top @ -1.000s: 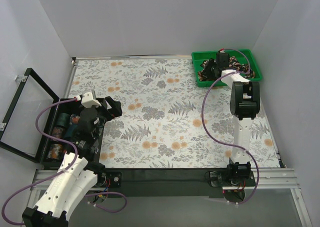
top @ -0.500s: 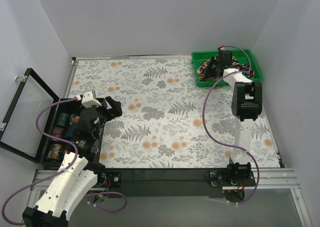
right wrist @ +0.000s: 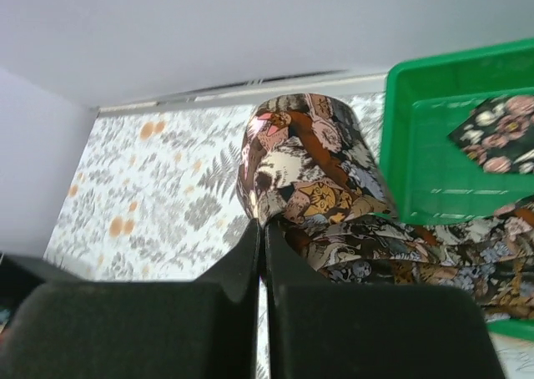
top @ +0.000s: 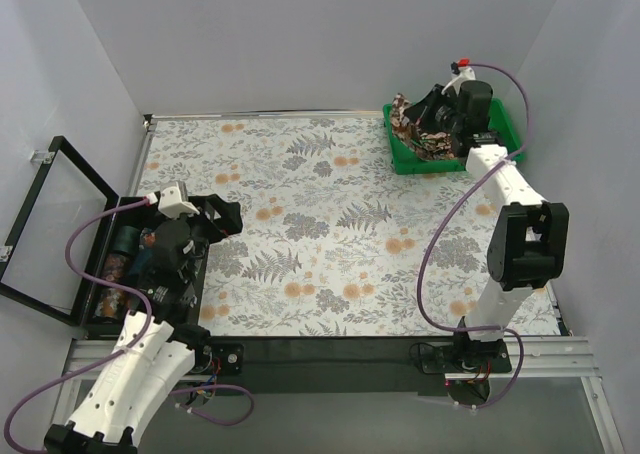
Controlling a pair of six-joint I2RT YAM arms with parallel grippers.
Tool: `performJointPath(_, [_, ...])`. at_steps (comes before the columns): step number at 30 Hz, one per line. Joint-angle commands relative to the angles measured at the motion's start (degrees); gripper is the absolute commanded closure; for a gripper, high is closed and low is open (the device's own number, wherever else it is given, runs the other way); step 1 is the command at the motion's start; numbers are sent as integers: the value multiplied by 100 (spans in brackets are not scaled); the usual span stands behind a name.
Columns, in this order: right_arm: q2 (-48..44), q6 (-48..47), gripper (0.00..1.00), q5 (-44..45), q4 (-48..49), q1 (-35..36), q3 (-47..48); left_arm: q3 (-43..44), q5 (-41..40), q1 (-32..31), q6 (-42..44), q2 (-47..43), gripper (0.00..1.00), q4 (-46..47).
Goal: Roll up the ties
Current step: Grab a tie with the right arm, then move the tie to the center of the board
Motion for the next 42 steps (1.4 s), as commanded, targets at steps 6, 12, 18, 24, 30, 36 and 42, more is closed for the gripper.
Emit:
performJointPath(6, [-842,-158,99,-75,487,1257,-1453,-46,209,31,82,-249,2,65])
performJointPath(12, [-835,-228,99,819,865,2399,-2185,-46,314,31,82,-293,2,21])
performJointPath(18, [-432,-149,99,1656,1155,3700,-2406,-37,332,40,91,-320,2,-32])
performJointPath(24, [-105,-316,72,1727,1120,4536,-2054,-37,385,31,117,-285,2,-50])
performJointPath(30, [-455,-798,42,1490,708,4686,-2027,-28,560,31,108,-144,2,-41])
performJointPath(36, [-1071,-1834,41,2333,-198,4169,-2159,199,1200,31,-172,365,2,-50])
performJointPath(42, [-984,-2231,51,1886,-505,2729,-2309,621,2062,-12,-515,1401,2,-120])
